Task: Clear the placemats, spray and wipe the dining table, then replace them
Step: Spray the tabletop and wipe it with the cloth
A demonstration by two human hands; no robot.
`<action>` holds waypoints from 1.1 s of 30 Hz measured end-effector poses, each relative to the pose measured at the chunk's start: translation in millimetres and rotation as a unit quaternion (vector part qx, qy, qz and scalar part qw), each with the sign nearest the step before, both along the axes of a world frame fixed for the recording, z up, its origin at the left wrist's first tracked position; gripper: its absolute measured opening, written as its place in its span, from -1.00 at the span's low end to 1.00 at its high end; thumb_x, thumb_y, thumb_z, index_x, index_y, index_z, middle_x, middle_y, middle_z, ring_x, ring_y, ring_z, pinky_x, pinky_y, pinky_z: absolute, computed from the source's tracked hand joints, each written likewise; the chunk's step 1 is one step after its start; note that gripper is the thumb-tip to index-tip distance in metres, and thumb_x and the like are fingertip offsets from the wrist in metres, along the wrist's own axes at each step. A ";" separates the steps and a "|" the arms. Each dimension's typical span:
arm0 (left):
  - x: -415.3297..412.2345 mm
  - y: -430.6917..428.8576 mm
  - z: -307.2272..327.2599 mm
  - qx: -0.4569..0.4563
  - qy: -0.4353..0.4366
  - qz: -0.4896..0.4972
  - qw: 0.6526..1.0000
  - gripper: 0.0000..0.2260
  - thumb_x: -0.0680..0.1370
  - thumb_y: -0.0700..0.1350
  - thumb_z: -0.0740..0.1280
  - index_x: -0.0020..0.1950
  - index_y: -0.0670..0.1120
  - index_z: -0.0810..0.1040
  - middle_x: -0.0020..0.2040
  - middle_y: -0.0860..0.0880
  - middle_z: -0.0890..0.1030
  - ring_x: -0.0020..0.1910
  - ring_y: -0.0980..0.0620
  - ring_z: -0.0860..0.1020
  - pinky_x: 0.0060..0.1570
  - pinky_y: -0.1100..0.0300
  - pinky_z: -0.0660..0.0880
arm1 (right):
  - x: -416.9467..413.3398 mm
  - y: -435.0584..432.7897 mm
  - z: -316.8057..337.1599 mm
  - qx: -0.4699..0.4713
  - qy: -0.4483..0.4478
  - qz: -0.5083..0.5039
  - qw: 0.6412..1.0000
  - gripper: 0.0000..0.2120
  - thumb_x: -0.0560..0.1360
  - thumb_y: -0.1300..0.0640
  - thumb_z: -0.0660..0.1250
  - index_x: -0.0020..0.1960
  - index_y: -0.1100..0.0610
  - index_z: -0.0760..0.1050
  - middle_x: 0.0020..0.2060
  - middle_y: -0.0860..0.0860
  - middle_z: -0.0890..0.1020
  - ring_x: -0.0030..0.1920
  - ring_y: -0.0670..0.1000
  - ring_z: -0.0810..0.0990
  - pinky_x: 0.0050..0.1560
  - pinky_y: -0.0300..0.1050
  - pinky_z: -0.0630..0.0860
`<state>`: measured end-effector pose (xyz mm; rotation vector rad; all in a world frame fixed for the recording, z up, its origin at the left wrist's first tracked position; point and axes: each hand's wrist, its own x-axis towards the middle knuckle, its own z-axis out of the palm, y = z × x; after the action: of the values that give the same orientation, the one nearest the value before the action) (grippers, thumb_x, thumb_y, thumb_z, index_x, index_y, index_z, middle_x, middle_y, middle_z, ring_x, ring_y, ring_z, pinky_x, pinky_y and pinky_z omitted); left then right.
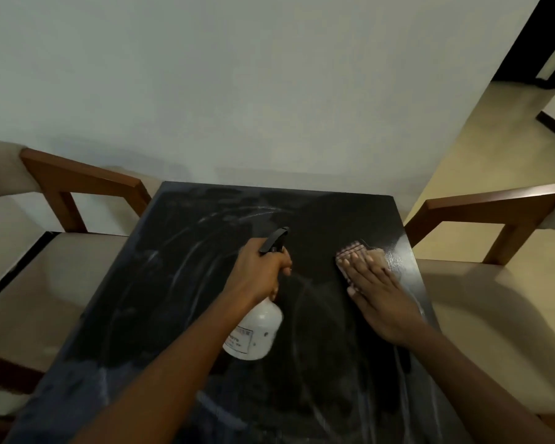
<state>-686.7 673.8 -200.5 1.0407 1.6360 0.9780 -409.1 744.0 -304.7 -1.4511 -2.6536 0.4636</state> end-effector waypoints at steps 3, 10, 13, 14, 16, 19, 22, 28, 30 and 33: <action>-42.3 -10.4 1.2 -0.008 0.034 0.026 0.999 -0.91 0.62 -0.22 0.33 0.01 -0.19 0.62 -0.03 -0.28 0.69 -0.44 0.00 0.49 -0.40 0.12 0.46 | -8.2 2.6 -1.0 -0.004 -0.003 -0.026 1.000 -0.48 0.73 -0.23 -0.11 0.63 -0.36 -0.22 0.64 -0.29 -0.24 0.64 -0.14 -0.34 0.67 0.12 -0.19; -115.4 -21.4 3.8 -0.005 0.065 0.011 0.998 -0.90 0.62 -0.24 0.33 0.01 -0.25 0.61 -0.18 -0.24 0.65 -0.47 -0.03 0.46 -0.44 0.10 0.43 | -56.3 5.6 -3.3 -0.014 -0.012 -0.126 0.992 -0.42 0.75 -0.16 -0.04 0.68 -0.20 -0.20 0.67 -0.15 -0.21 0.65 -0.05 -0.31 0.64 0.11 -0.27; -123.0 -20.2 -0.3 -0.008 0.056 0.003 0.998 -0.88 0.63 -0.24 0.33 0.02 -0.29 0.60 -0.23 -0.20 0.60 -0.47 -0.03 0.44 -0.46 0.12 0.43 | -99.1 15.3 -3.2 -0.018 -0.004 -0.113 0.993 -0.42 0.74 -0.13 -0.01 0.68 -0.19 -0.17 0.68 -0.13 -0.16 0.68 0.00 -0.25 0.63 0.10 -0.23; -124.1 -19.3 -1.0 -0.010 0.057 -0.004 0.998 -0.88 0.63 -0.24 0.34 0.01 -0.29 0.59 -0.24 -0.19 0.59 -0.48 -0.02 0.44 -0.45 0.12 0.43 | -117.5 17.1 -2.8 -0.014 0.000 -0.098 0.995 -0.42 0.74 -0.12 0.01 0.69 -0.18 -0.14 0.69 -0.12 -0.14 0.69 0.02 -0.21 0.64 0.12 -0.19; -124.5 -18.2 -1.4 -0.012 0.056 -0.014 0.998 -0.88 0.63 -0.23 0.34 0.01 -0.29 0.60 -0.26 -0.19 0.59 -0.49 -0.02 0.45 -0.46 0.13 0.42 | -157.8 12.6 -2.8 0.012 0.007 -0.039 0.999 -0.41 0.73 -0.09 0.05 0.70 -0.17 -0.07 0.70 -0.10 -0.07 0.70 0.04 -0.13 0.66 0.17 -0.08; -126.7 -19.4 -2.2 0.001 0.055 -0.017 0.998 -0.90 0.58 -0.26 0.35 -0.06 -0.29 0.62 -0.26 -0.25 0.66 -0.52 -0.03 0.45 -0.46 0.11 0.42 | -215.1 -8.9 -4.7 0.036 0.000 0.130 0.991 -0.41 0.72 -0.09 0.07 0.70 -0.14 -0.02 0.70 -0.05 -0.03 0.69 0.03 -0.13 0.67 0.15 -0.09; -134.1 -18.8 -6.7 0.014 0.050 -0.018 0.998 -0.94 0.54 -0.28 0.38 -0.07 -0.25 0.64 -0.28 -0.19 0.64 -0.52 -0.02 0.47 -0.46 0.10 0.43 | -233.8 -4.9 -1.3 0.001 -0.030 0.268 0.963 -0.46 0.75 -0.15 0.03 0.69 -0.18 -0.01 0.70 -0.09 -0.05 0.67 -0.04 -0.21 0.64 -0.04 -0.29; -138.0 -10.7 -11.7 0.007 0.029 -0.011 0.999 -0.91 0.63 -0.24 0.33 0.03 -0.21 0.62 -0.14 -0.20 0.70 -0.48 -0.02 0.48 -0.46 0.14 0.46 | -191.8 112.5 17.3 0.060 -0.001 0.059 0.996 -0.47 0.71 0.09 0.18 0.66 0.05 0.21 0.66 0.09 0.21 0.65 0.09 0.07 0.60 0.02 0.02; -140.4 -6.8 -13.6 -0.002 0.026 -0.019 0.999 -0.91 0.63 -0.23 0.33 0.02 -0.22 0.62 -0.12 -0.21 0.70 -0.49 -0.02 0.48 -0.46 0.14 0.46 | -172.7 150.2 9.8 0.039 -0.029 -0.086 0.995 -0.44 0.72 -0.01 0.10 0.69 -0.03 0.08 0.70 0.04 0.06 0.68 0.13 -0.01 0.62 0.13 0.00; -139.0 -2.5 -14.7 -0.007 0.034 -0.023 0.999 -0.91 0.62 -0.23 0.33 0.01 -0.23 0.62 -0.12 -0.23 0.70 -0.49 -0.02 0.48 -0.47 0.14 0.46 | -182.2 167.5 -0.1 -0.016 -0.029 -0.180 0.983 -0.42 0.72 -0.07 0.04 0.70 -0.10 -0.03 0.71 -0.04 -0.10 0.69 0.12 -0.18 0.62 0.24 -0.12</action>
<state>-825.7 671.3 -215.2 1.1086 1.6651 0.9092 -591.4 911.5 -304.8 -1.9264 -2.3526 0.4360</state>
